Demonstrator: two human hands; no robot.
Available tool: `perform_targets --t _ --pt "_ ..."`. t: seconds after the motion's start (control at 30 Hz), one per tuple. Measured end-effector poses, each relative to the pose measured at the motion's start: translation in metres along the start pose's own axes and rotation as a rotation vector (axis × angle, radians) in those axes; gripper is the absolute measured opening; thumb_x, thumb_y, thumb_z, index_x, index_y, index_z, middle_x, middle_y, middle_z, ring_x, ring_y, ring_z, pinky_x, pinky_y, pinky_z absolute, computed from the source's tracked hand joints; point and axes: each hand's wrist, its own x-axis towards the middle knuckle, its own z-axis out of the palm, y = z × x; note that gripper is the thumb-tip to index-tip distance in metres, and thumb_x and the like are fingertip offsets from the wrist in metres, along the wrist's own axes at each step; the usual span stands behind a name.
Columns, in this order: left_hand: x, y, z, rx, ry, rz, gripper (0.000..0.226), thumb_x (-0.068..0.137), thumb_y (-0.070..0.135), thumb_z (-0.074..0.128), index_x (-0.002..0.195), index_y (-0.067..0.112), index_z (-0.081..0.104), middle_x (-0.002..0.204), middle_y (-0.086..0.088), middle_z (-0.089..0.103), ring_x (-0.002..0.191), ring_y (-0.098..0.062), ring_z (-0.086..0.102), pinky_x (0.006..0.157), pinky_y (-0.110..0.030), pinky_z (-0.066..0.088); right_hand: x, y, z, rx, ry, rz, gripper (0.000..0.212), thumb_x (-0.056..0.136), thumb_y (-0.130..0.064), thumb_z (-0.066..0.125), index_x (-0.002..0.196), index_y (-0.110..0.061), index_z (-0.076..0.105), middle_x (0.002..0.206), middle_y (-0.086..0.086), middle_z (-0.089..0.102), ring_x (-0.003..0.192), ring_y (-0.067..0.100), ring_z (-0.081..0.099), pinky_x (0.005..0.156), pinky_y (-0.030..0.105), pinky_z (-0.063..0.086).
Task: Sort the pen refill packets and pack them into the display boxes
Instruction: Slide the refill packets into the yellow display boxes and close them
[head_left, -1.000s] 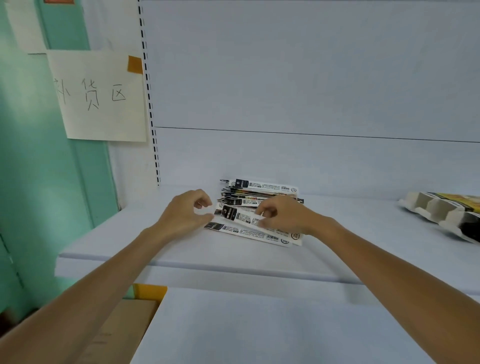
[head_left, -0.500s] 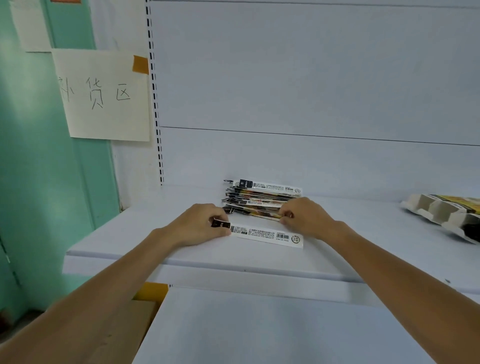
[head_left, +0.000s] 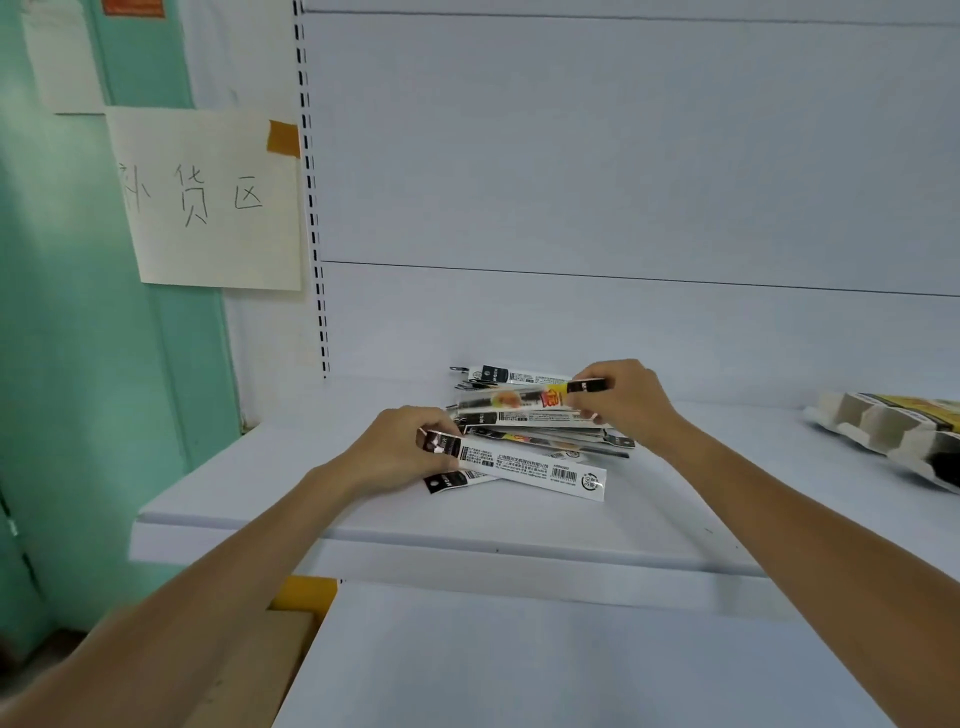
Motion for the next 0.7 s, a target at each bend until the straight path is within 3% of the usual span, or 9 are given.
perform_targets --t 0.1,0.23,0.33,0.43,0.57,0.7 --pt "-0.001 -0.004 -0.001 0.029 0.046 -0.014 0.014 0.078 0.020 0.073 0.085 0.026 0.062 0.090 0.005 0.063 0.078 -0.013 0.055 0.068 -0.020 0.041 0.002 -0.007 0.001 0.109 0.029 0.054 0.007 0.078 -0.008 0.070 0.079 -0.015 0.069 0.071 0.005 0.067 0.061 0.012 0.062 0.069 0.027 0.054" --pt "-0.006 -0.007 -0.003 0.081 0.125 0.025 0.022 0.077 0.020 0.072 0.069 0.031 0.055 0.080 0.012 0.062 0.080 -0.011 0.059 0.069 -0.023 0.044 -0.002 -0.011 0.000 0.216 -0.130 0.121 0.008 0.081 -0.006 0.068 0.078 -0.014 0.067 0.074 0.001 0.065 0.065 0.010 0.061 0.072 0.026 0.050" --pt "-0.013 -0.003 -0.006 0.027 0.002 0.073 0.017 0.070 0.031 0.079 0.072 0.030 0.063 0.079 0.013 0.066 0.077 -0.001 0.060 0.067 -0.012 0.043 -0.008 -0.010 -0.001 0.257 -0.188 0.154 0.006 0.081 -0.007 0.068 0.079 -0.012 0.066 0.074 -0.001 0.064 0.065 0.008 0.061 0.069 0.023 0.048" --pt "-0.019 0.007 -0.005 -0.040 -0.151 0.063 0.020 0.069 0.042 0.077 0.083 0.031 0.069 0.086 0.018 0.068 0.083 0.006 0.059 0.068 -0.006 0.041 -0.010 -0.012 -0.006 0.407 -0.130 0.148 0.005 0.079 -0.009 0.071 0.083 -0.010 0.067 0.080 0.002 0.066 0.072 0.010 0.061 0.073 0.025 0.048" --pt "-0.017 0.006 -0.002 -0.059 -0.105 0.035 0.021 0.073 0.041 0.075 0.088 0.028 0.069 0.088 0.016 0.067 0.081 0.005 0.058 0.068 -0.009 0.042 -0.008 -0.021 -0.015 0.715 -0.055 0.140 0.007 0.082 -0.006 0.065 0.078 -0.011 0.064 0.085 0.005 0.067 0.087 0.016 0.062 0.085 0.036 0.048" --pt "-0.010 0.005 0.002 -0.047 -0.119 0.008 0.022 0.074 0.034 0.077 0.091 0.028 0.066 0.087 0.010 0.065 0.078 -0.001 0.056 0.068 -0.010 0.042 0.001 -0.039 -0.017 0.858 0.058 0.099 0.015 0.089 -0.010 0.058 0.075 -0.012 0.055 0.076 0.004 0.068 0.076 0.018 0.065 0.074 0.034 0.053"
